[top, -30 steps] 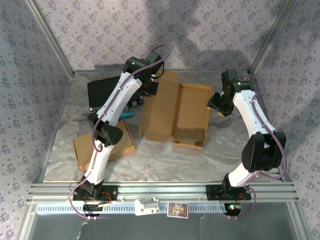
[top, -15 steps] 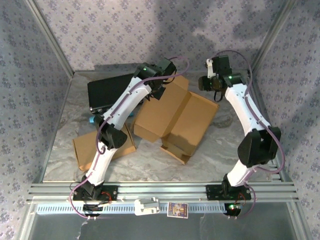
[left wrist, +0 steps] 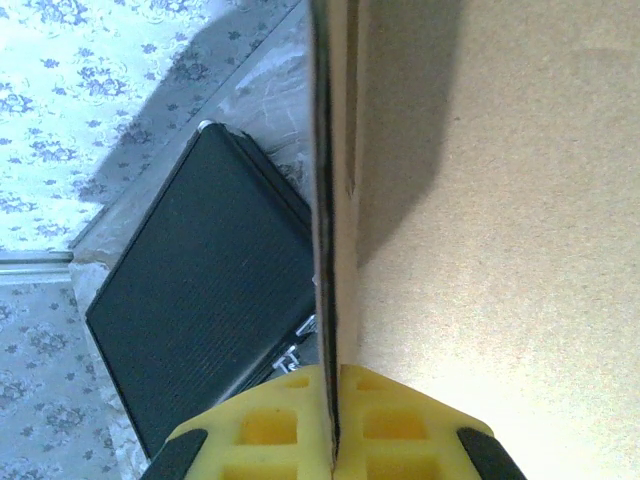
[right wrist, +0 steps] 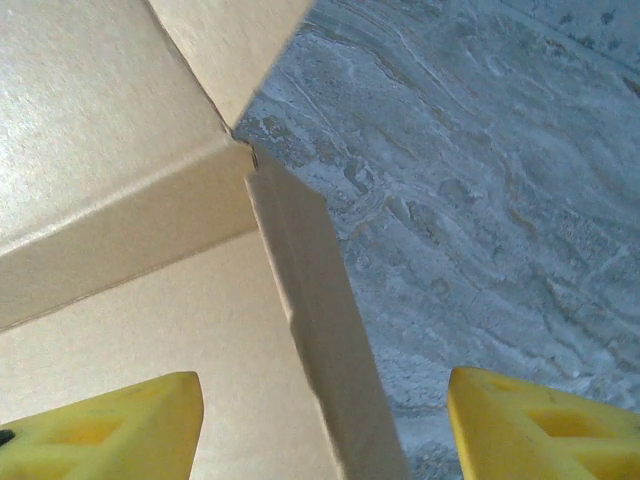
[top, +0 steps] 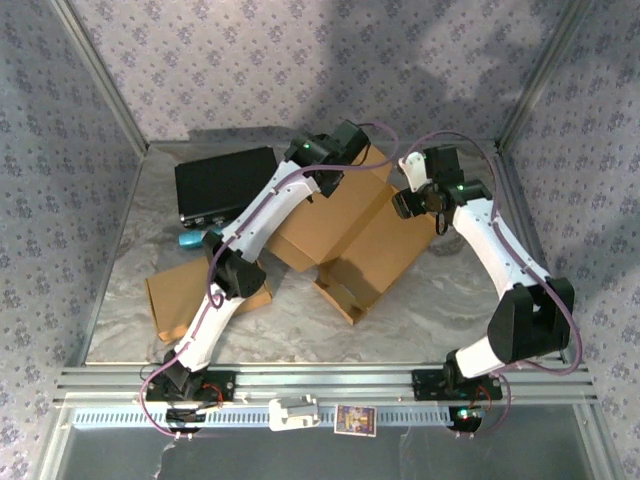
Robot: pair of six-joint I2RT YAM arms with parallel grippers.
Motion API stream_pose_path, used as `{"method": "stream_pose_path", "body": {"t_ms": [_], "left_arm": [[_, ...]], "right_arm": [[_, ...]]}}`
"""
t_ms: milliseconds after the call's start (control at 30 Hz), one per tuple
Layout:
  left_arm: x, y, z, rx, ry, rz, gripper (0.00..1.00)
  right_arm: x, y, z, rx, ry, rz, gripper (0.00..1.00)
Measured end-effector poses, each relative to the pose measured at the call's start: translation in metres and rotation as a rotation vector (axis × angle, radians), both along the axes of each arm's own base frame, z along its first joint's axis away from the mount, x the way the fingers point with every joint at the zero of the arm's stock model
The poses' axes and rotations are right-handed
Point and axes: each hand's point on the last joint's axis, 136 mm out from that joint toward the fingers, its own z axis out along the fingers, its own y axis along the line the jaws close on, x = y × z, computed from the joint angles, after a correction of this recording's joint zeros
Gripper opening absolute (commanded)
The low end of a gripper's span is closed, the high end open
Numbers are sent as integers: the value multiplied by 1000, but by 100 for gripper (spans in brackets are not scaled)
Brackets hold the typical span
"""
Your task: Fold the paper box
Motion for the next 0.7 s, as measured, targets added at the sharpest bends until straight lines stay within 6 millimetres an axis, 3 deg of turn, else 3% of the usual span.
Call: {"method": "stream_pose_path", "body": {"t_ms": [167, 267, 400, 567, 667, 700], "left_arm": [[0, -2, 1, 4, -7, -7, 0], [0, -2, 1, 4, -7, -7, 0], [1, -3, 1, 0, -10, -7, 0], [1, -5, 2, -6, -16, -10, 0], [2, -6, 3, -7, -20, -13, 10], [2, -7, 3, -8, -24, -13, 21]], "right_arm": [[0, 7, -13, -70, 29, 19, 61], [-6, 4, -22, -127, 48, 7, 54], [-14, -14, -38, -189, 90, -49, 38], [-13, -31, -40, -217, 99, -107, 17], [-12, -31, -43, -228, 114, -108, 2], [-13, -30, -45, -232, 122, -106, 0]]}}
